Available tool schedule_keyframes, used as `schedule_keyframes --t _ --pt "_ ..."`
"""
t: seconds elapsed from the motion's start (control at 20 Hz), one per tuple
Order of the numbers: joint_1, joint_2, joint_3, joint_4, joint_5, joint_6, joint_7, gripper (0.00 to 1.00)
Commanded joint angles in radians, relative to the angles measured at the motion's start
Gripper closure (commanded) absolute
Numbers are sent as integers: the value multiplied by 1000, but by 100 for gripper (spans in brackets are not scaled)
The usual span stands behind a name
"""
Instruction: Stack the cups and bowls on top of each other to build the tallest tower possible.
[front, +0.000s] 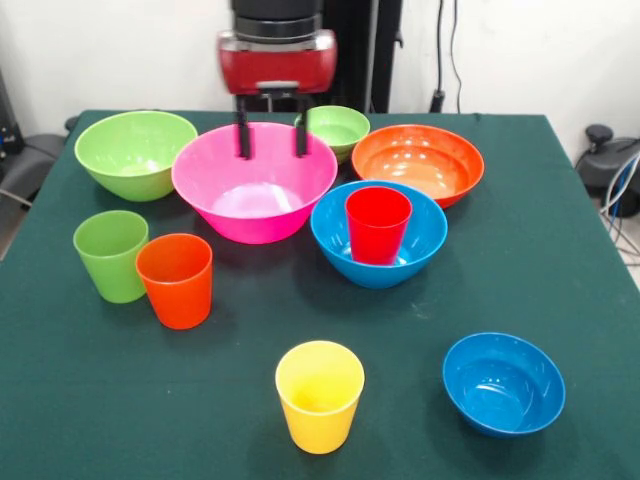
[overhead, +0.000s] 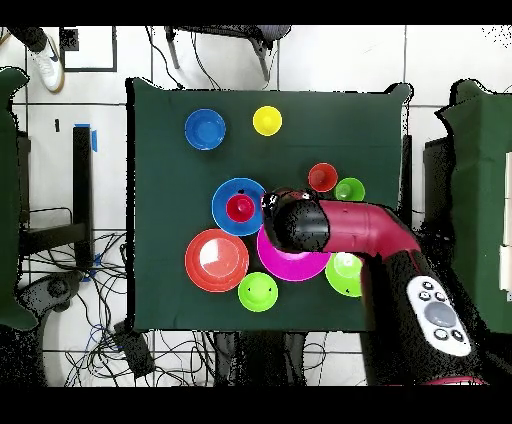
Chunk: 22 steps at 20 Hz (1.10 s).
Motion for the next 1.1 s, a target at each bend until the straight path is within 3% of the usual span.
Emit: schedule_keyframes --t 0.05,0.35,0.9,1.1 --pt "-67 85 110 56 -101 50 -175 0" --pt "-90 184 92 52 -216 -84 -123 0" --pt "-293 162 285 137 -194 81 -260 0" --pt "-351 163 337 161 -216 144 -321 0"
